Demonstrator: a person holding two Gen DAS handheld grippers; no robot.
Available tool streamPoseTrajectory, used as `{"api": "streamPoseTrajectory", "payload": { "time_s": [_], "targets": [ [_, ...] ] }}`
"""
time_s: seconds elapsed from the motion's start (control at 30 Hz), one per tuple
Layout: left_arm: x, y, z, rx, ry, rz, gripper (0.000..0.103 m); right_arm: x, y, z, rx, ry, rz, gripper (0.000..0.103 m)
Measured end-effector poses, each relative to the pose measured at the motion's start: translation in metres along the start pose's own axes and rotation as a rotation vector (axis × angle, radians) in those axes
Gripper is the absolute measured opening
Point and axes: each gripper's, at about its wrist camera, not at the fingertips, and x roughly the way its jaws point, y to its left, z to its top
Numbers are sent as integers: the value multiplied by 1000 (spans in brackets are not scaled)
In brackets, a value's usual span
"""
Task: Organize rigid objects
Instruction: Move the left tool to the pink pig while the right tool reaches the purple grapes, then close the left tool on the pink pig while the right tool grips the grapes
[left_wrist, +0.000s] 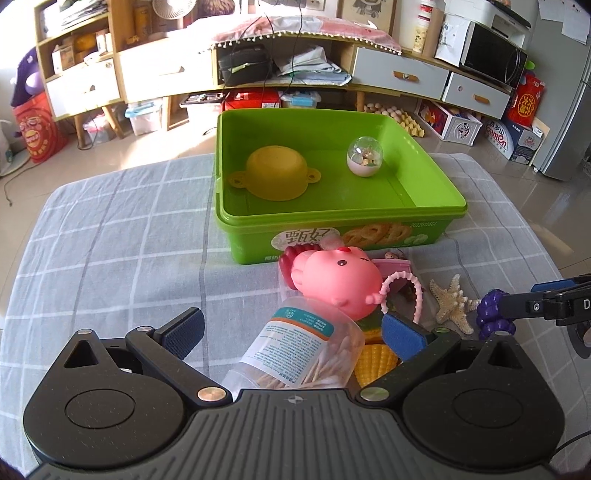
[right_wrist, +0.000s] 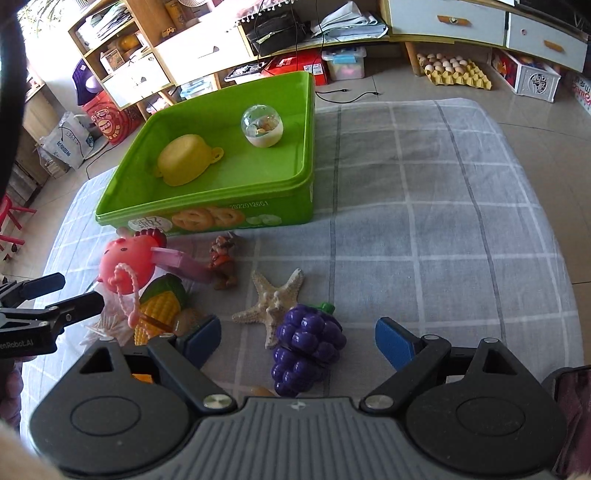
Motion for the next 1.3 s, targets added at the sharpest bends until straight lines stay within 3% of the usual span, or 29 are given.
{"api": "streamPoseTrajectory", "payload": {
  "time_s": [0.17,0.4,0.7,0.8,0.9,1.07,1.3],
  "targets": [
    [-2,-8,-5,38,6,-21,98,-3,-4,-7,12,7,7,62],
    [2,-10,-1,14,-21,-62,98,3,-9,-10,46,27,10,62],
    [7,-5,14,-166,-38,-145,91,13,-13,-6,138,49,42,61],
    [12,-12,18,-179,-32,-136,85,16,-14,-5,163,55,43,56],
    [16,-22,20,-149,-32,-77,78,21,-17,-6,199,65,45,50],
    [19,-32,21,-115,-36,-35,72,28,-19,-8,230,84,42,38],
    [21,-31,19,-101,-21,-4,68,30,-20,-8,248,85,53,31]
  ]
}}
